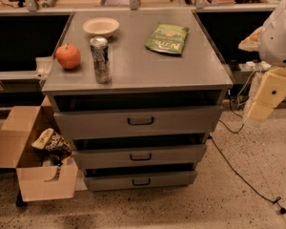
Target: Open top drawer
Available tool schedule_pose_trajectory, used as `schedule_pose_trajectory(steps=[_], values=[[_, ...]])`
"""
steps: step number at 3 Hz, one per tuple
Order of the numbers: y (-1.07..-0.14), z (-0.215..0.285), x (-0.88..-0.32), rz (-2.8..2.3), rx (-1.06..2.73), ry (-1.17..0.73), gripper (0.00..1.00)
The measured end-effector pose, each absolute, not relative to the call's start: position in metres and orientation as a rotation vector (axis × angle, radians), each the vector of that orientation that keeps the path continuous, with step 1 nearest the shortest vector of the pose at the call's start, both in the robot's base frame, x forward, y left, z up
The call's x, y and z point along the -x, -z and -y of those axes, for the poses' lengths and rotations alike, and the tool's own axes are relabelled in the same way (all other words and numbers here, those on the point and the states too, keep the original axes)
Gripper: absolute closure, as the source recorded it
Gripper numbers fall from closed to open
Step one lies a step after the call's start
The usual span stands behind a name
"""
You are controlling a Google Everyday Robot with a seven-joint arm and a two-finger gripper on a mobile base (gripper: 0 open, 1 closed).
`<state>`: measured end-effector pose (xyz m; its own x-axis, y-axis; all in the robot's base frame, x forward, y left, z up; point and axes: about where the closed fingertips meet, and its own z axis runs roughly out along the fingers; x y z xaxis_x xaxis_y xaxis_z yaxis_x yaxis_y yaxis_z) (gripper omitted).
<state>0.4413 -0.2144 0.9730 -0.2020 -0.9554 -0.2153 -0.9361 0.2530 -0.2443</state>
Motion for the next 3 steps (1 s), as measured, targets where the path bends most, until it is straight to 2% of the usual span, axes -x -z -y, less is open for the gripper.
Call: schedule_pose_trajectory(steps=[1, 2, 3], values=[[-0.950, 0.204, -0.448, -2.151, 1.830, 0.155, 0.00], [-0.880, 0.183, -0.448, -2.102, 1.983, 0.163, 0.00], [-0.810, 0.167, -0.447, -2.084, 2.091, 0.092, 0.00]])
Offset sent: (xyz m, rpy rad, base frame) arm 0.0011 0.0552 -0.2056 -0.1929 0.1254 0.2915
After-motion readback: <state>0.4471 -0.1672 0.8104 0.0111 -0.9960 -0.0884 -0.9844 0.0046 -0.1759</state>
